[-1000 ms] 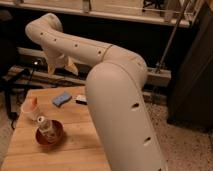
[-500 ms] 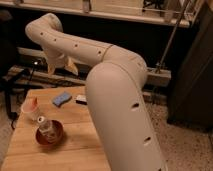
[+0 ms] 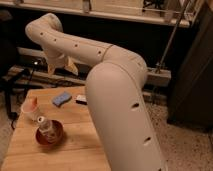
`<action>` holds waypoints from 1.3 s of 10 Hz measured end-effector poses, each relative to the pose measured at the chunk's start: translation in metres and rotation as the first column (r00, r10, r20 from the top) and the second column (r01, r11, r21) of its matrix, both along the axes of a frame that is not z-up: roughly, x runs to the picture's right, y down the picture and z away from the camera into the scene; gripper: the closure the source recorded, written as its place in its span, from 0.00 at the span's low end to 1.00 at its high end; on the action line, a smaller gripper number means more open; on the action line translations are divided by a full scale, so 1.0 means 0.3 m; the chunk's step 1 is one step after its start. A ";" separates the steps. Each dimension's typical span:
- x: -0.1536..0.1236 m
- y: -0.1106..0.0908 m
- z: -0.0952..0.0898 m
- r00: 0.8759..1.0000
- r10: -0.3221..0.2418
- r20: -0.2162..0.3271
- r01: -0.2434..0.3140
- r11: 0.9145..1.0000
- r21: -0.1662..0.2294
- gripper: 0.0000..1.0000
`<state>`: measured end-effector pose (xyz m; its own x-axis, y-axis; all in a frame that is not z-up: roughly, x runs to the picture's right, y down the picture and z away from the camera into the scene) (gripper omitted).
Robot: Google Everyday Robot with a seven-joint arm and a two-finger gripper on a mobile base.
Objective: Wipe the white sponge on the table
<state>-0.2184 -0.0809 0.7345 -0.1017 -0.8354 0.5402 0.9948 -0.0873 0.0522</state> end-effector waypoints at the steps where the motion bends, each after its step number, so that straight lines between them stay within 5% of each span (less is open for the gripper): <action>1: 0.000 0.000 0.000 1.000 0.000 0.000 0.000 1.000 0.000 0.20; 4: -0.015 -0.020 0.029 1.000 0.002 0.011 -0.002 1.000 0.017 0.20; 8: -0.162 -0.056 0.240 0.989 0.017 0.148 -0.028 0.997 0.073 0.20; 13: -0.185 0.121 0.401 0.970 0.037 0.239 -0.021 0.998 -0.066 0.20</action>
